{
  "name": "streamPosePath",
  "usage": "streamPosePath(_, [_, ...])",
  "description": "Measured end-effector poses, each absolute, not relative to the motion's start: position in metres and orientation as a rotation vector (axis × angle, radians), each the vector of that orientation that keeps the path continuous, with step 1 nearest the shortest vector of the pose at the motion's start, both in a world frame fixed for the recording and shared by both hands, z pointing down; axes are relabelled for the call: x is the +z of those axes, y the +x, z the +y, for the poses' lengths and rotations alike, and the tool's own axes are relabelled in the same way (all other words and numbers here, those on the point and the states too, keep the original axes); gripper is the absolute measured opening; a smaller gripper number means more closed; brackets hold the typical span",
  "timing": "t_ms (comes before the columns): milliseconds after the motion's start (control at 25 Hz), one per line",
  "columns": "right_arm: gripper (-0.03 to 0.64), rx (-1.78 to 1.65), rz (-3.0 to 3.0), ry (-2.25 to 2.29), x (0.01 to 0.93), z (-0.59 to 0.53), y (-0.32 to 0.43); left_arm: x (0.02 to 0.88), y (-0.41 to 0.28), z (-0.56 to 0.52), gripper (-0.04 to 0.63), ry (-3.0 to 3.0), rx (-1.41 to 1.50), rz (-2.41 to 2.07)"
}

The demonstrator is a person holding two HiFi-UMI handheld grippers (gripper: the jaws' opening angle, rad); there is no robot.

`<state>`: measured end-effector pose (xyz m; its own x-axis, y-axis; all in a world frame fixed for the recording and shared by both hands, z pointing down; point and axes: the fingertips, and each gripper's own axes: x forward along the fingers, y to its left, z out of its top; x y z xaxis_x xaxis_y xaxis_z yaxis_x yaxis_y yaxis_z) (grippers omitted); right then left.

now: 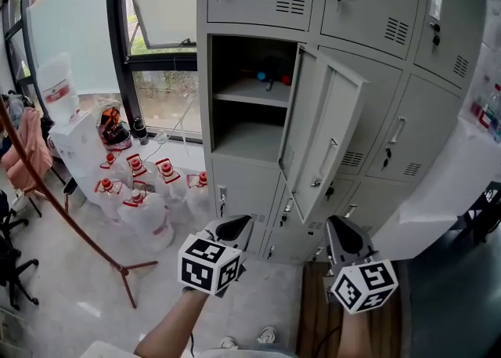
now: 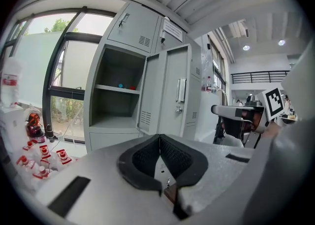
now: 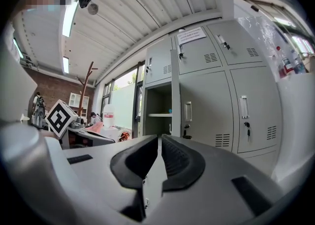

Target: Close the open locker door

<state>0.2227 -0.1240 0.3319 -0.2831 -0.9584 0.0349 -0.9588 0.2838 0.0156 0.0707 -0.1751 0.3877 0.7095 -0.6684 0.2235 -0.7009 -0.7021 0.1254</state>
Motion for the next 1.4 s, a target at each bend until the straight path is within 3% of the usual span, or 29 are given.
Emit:
streamPosePath(480, [0.008,-0.046,-2.626,1.7,0.317,-0.175,0.246,0.38,0.098,-0.214,0.008,2.676,0.257,-1.232])
streamPosePath(1000, [0.12,-0.091,-2.814,1.437,0.305,-0.204,0.247,0.373,0.103,-0.237,0.008,2.612,0.259,-1.407])
streamPosePath(1400, [0.148,-0.133,-2.912,1.235,0.303,-0.214,0.243,0.377,0.098,-0.239,0.008,2.555,0.254,-1.486])
